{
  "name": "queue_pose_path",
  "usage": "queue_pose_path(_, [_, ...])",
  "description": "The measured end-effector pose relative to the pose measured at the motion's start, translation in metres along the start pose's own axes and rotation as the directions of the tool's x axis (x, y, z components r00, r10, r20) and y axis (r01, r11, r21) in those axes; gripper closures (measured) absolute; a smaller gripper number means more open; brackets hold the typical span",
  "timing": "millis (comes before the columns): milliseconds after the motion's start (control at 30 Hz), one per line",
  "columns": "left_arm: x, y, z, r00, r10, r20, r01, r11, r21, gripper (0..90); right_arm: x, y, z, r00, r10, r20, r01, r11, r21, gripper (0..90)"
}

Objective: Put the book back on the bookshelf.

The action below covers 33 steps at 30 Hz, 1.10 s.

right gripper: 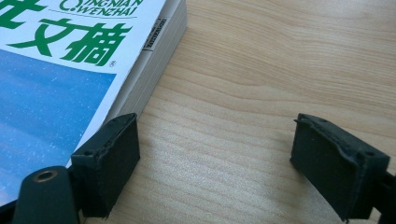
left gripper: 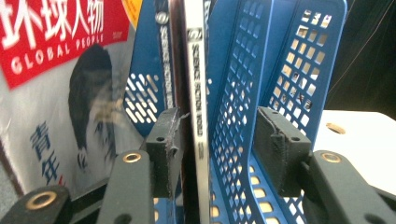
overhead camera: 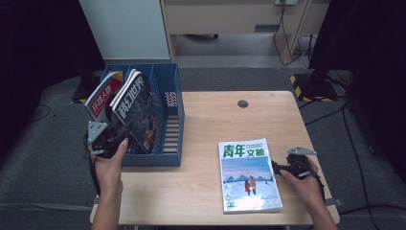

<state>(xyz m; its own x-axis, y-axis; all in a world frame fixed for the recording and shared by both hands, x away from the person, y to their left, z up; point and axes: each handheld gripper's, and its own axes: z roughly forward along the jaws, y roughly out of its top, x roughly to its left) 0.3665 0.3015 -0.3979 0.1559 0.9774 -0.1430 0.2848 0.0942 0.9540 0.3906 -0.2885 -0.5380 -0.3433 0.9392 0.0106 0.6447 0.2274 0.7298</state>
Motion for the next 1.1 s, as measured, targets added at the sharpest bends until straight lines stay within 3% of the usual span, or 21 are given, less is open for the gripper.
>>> queue_pose_path(300, [-0.002, -0.008, -0.009, 0.9998, 0.006, -0.016, -0.006, 0.9999, 0.016, 50.4, -0.001, 0.001, 0.001, 1.0, -0.001, 0.005, 0.001, 1.0, 0.003, 14.0])
queue_pose_path(467, [-0.01, -0.01, -0.013, 0.999, 0.043, -0.008, -0.043, 0.9985, 0.034, 50.2, -0.001, 0.001, 0.001, 1.0, -0.001, 0.002, 0.001, 1.0, 0.003, 14.0])
queue_pose_path(833, [-0.032, -0.015, -0.003, 0.9946, 0.074, 0.072, -0.079, 0.9941, 0.074, 46.5, -0.001, 0.001, 0.001, 1.0, 0.001, 0.006, -0.001, 1.0, 0.004, 13.5])
queue_pose_path(1100, [-0.048, -0.023, 0.007, 0.987, 0.107, 0.12, -0.122, 0.985, 0.122, 41.9, -0.001, 0.001, 0.002, 0.9999, 0.009, 0.013, -0.009, 1.0, 0.004, 12.1])
